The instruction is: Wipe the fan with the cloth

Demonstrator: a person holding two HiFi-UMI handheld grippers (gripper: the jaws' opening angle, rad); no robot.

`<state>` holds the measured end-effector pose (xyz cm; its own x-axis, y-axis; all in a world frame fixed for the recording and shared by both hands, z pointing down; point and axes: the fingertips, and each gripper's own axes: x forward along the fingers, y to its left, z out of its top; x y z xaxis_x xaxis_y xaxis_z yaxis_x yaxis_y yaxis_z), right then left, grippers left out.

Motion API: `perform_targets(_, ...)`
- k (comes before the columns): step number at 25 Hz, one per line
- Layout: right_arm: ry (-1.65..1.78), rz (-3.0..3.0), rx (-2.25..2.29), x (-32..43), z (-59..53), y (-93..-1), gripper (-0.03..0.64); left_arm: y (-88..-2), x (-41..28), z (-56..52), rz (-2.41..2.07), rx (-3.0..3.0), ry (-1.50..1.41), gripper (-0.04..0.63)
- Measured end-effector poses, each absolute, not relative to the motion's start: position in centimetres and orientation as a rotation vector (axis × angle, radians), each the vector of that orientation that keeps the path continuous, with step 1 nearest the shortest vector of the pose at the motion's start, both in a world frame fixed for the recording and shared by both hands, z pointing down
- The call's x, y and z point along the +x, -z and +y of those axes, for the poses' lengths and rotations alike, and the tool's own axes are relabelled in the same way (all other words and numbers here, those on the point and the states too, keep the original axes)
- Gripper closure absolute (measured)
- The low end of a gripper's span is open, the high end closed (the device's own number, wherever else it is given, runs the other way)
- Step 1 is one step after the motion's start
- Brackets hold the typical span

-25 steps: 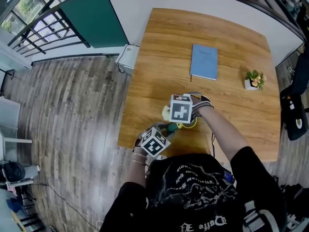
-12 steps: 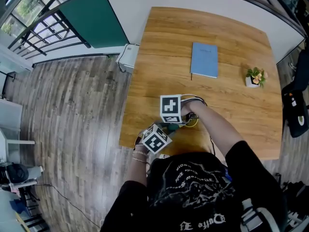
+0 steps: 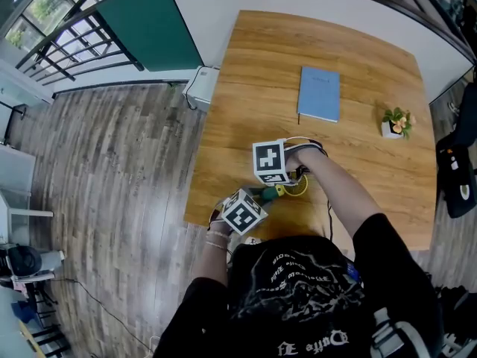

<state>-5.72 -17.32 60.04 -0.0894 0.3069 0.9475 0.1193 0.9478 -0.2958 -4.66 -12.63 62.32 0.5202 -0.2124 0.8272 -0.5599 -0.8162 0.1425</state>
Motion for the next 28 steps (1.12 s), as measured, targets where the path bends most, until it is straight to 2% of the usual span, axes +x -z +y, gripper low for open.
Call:
perform_targets(16,-0.257,-1.675,-0.162,0.1,-22.2,-60.0,0.583,-62.1,-4.9,-12.9,-0.692,2.346,-1.158,0.419)
perform_targets(28,-0.456,-1.808,-0.029,4.5,-20.5,-59.6,0.583,-62.2,-4.7,-12.9,-0.720,2.345,-1.154,0.419)
